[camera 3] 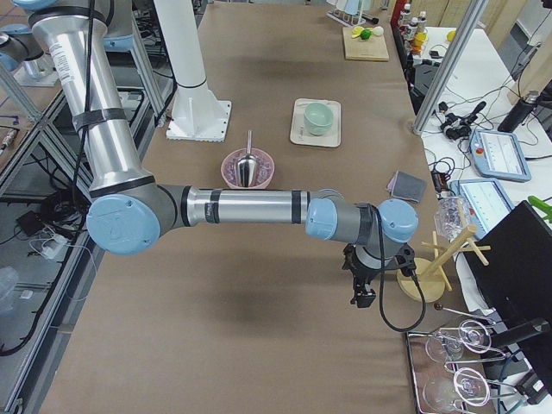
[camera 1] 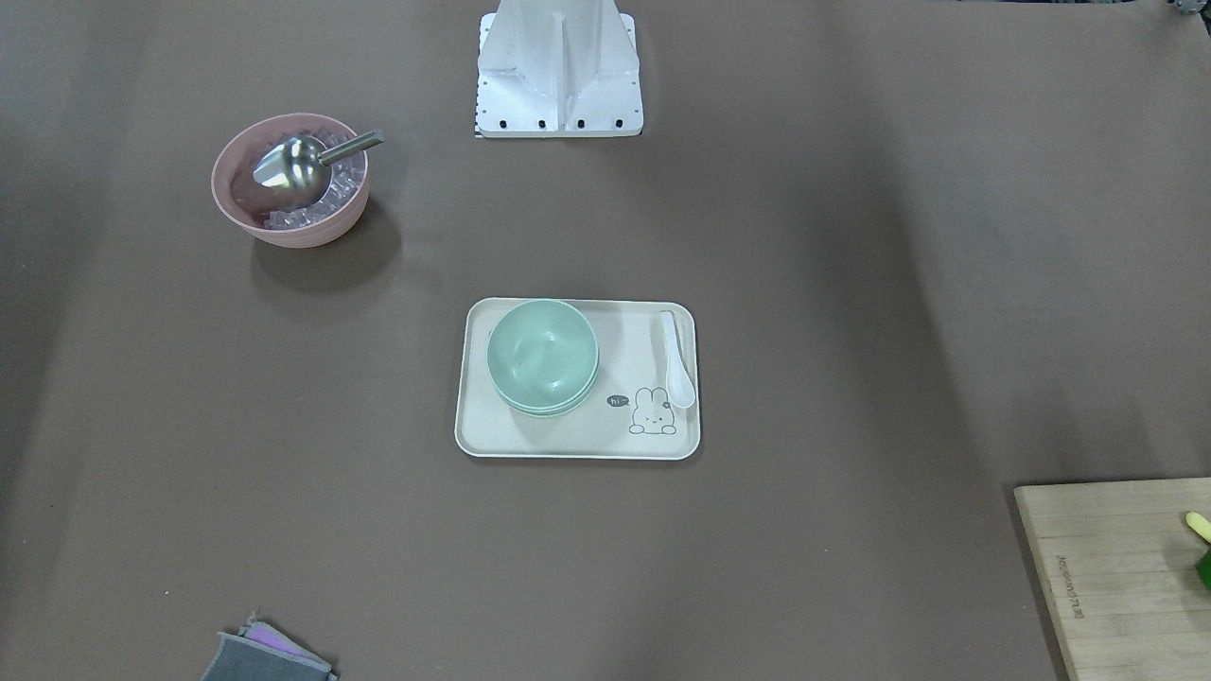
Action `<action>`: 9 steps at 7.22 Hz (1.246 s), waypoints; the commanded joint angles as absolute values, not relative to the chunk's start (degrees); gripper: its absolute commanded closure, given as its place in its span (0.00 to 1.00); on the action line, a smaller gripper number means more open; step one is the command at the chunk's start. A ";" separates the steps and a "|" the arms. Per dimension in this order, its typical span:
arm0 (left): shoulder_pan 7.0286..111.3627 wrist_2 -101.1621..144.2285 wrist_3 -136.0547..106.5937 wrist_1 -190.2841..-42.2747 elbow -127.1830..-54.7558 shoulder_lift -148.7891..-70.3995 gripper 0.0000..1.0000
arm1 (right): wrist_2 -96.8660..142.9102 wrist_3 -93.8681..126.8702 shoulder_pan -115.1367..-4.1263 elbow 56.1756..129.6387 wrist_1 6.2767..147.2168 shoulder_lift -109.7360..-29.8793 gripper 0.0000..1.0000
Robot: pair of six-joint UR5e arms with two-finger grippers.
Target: Stack green bowls together
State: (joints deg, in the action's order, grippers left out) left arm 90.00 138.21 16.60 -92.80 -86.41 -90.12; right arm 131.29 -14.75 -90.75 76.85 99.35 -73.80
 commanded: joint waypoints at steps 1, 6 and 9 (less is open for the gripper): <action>90.09 139.48 16.87 -92.90 -86.57 -89.30 0.01 | 131.83 -13.98 -90.79 79.44 99.49 -76.53 0.00; 90.09 138.95 16.17 -95.98 -86.84 -88.51 0.01 | 133.77 -13.89 -90.18 87.09 99.84 -82.44 0.00; 90.00 139.48 17.05 -97.72 -87.01 -87.89 0.01 | 127.26 -14.41 -88.95 88.51 99.93 -82.97 0.00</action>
State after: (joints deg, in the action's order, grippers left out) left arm 90.01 139.07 16.58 -96.54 -86.95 -88.14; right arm 128.99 -14.11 -89.22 88.02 99.87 -82.69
